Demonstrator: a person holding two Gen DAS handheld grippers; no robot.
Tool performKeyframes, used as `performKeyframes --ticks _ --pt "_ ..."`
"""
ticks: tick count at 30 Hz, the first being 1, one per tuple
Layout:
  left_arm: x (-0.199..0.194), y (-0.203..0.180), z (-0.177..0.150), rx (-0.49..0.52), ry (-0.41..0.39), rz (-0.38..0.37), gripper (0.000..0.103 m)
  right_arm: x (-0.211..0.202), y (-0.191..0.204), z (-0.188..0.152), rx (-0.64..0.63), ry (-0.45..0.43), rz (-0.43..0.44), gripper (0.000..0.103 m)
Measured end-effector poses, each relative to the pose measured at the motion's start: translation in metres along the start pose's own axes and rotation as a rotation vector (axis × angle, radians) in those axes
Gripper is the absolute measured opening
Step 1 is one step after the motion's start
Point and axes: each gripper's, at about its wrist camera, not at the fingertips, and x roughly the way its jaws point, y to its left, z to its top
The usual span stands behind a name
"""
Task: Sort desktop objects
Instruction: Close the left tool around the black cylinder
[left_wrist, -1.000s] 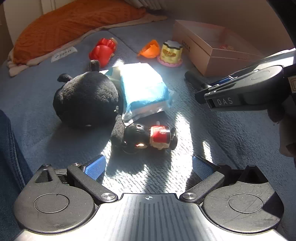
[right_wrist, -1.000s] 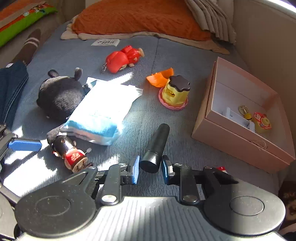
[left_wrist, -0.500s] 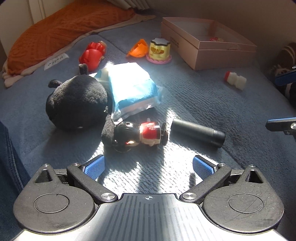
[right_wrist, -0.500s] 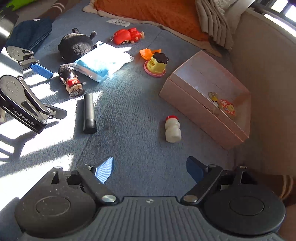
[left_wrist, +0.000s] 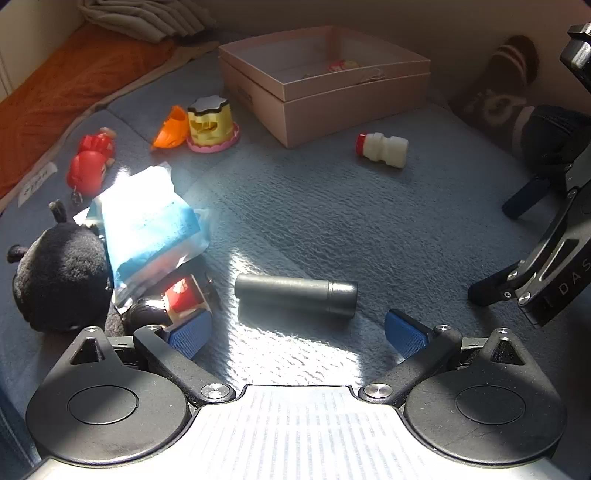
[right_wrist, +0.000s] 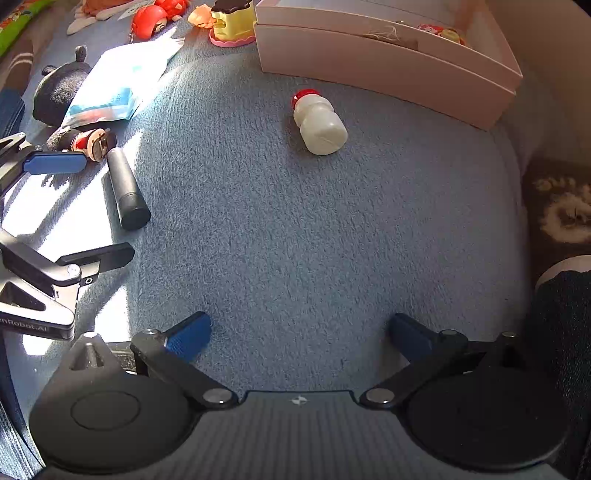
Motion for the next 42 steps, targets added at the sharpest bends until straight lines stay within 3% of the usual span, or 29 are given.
performKeyframes --ticks 12,17,22,27,33,38,42 --pt "0.017 -0.009 0.018 0.055 0.048 -0.059 0.103 -0.002 0.010 -0.008 -0.025 0.026 -0.003 0.103" --pt "0.013 0.002 0.013 -0.019 0.046 -0.078 0.103 -0.003 0.021 -0.012 -0.058 0.019 -0.035 0.103" --pt "0.016 0.000 0.014 0.003 0.020 -0.043 0.102 -0.009 0.043 -0.023 -0.169 0.008 -0.082 0.103" --pt "0.017 -0.004 0.011 0.002 0.041 -0.090 0.103 -0.024 0.079 -0.040 -0.328 -0.001 -0.111 0.103" --pt "0.008 0.002 0.003 -0.064 0.039 -0.144 0.103 -0.053 0.116 -0.069 -0.503 -0.038 -0.064 0.103" --pt "0.008 -0.003 0.001 -0.098 0.019 -0.096 0.102 -0.048 0.100 -0.080 -0.576 -0.013 -0.073 0.103" --pt "0.006 -0.010 -0.005 -0.037 -0.005 -0.015 0.082 -0.041 0.102 -0.079 -0.592 -0.029 -0.085 0.103"
